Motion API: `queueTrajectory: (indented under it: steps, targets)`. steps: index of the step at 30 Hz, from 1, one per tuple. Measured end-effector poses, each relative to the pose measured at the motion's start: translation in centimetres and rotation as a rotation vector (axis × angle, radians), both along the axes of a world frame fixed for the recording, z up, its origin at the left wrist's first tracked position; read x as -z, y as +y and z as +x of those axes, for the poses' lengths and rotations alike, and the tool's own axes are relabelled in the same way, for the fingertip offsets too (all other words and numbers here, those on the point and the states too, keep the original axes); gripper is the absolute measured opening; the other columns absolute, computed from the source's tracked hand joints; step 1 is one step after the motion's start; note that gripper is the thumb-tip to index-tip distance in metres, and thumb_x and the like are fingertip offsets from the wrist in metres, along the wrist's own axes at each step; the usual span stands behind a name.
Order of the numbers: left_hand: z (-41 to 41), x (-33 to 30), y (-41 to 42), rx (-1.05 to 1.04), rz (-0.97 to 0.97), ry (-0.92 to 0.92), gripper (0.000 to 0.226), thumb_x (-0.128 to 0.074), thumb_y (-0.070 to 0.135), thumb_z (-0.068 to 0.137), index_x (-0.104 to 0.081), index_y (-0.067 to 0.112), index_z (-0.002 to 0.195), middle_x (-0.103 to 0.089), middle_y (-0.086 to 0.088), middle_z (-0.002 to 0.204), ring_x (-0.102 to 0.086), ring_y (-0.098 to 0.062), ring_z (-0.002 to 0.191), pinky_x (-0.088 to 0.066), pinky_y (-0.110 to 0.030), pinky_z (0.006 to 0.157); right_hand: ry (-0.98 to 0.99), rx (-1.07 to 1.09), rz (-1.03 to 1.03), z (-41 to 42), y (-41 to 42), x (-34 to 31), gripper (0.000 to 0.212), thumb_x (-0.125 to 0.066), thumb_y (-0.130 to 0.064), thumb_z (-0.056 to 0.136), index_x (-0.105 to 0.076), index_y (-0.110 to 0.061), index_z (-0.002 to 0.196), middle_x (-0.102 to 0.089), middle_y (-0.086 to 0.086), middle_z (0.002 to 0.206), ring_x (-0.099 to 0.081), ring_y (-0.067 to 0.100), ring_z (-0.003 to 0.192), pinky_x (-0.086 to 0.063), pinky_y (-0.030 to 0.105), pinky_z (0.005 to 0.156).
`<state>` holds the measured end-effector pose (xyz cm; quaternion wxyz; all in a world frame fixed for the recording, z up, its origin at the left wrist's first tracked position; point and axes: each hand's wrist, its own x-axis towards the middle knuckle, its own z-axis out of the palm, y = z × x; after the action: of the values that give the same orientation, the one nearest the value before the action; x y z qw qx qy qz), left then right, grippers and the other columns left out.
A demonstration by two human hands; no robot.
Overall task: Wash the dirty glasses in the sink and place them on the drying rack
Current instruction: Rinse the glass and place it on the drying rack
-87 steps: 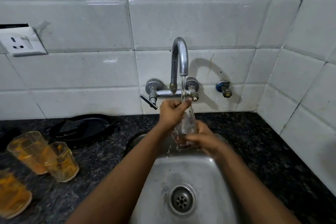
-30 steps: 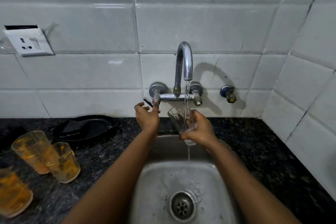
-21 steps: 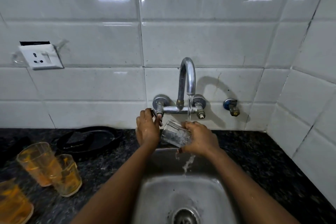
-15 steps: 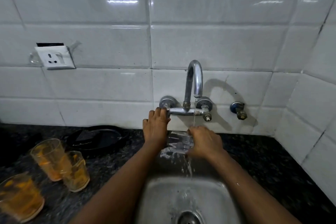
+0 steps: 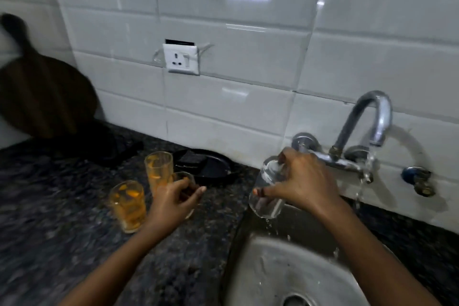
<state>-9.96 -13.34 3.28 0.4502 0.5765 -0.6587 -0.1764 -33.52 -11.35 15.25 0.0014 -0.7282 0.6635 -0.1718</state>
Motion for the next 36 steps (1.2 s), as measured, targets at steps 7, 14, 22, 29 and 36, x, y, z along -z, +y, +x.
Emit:
queueTrajectory:
  steps: [7,14,22,29,36]
  targets:
    - [18.5,-0.1,0.9,-0.348,-0.037,0.164,0.021,-0.066,0.025,0.081,-0.069,0.012,0.064,-0.067,0.003,0.052,-0.063,0.003,0.053,-0.044,-0.011,0.048,-0.148,-0.153,-0.442,13.7,-5.9,-1.4,0.066,-0.078,-0.052,0.063,-0.052,-0.020,0.114,-0.063,0.005,0.110,-0.061,0.029,0.097,-0.041,0.031,0.069]
    - [35.3,8.7,-3.9,-0.713,0.182,-0.155,0.023,-0.066,0.028,0.083,-0.070,0.005,0.082,-0.067,-0.020,0.084,-0.063,-0.039,0.082,-0.050,-0.041,0.070,-0.410,-0.356,-0.363,29.7,-15.6,0.4,0.061,-0.081,-0.020,0.061,-0.054,-0.025,0.116,-0.054,0.004,0.110,-0.059,0.024,0.083,-0.042,0.025,0.072]
    - [37.2,13.5,-7.6,-0.591,0.296,-0.337,0.105,0.006,0.076,0.074,-0.047,0.006,0.132,-0.036,-0.016,0.147,-0.023,-0.031,0.142,0.002,-0.046,0.116,-0.270,-0.412,-0.044,43.8,-24.6,5.3,0.065,-0.076,-0.015,0.070,-0.048,-0.027,0.128,-0.040,0.006,0.111,-0.046,0.015,0.089,-0.033,0.016,0.079]
    - [37.3,14.0,-8.0,-0.586,0.285,-0.409,0.086,-0.006,0.065,0.087,-0.054,0.006,0.127,-0.046,-0.018,0.140,-0.029,-0.032,0.139,0.002,-0.038,0.113,-0.058,-0.355,0.124,50.9,-30.6,9.6,0.075,-0.075,-0.011,0.074,-0.038,-0.024,0.139,-0.040,0.015,0.129,-0.051,0.032,0.112,-0.041,0.030,0.096]
    - [37.3,14.3,-8.1,-0.573,0.354,-0.420,0.075,-0.018,0.058,0.089,-0.062,0.004,0.115,-0.056,-0.019,0.129,-0.040,-0.033,0.133,-0.004,-0.040,0.112,0.036,-0.282,0.178,52.9,-34.1,12.0,0.086,-0.071,-0.019,0.081,-0.017,-0.026,0.148,-0.033,0.017,0.136,-0.045,0.034,0.120,-0.038,0.033,0.100]
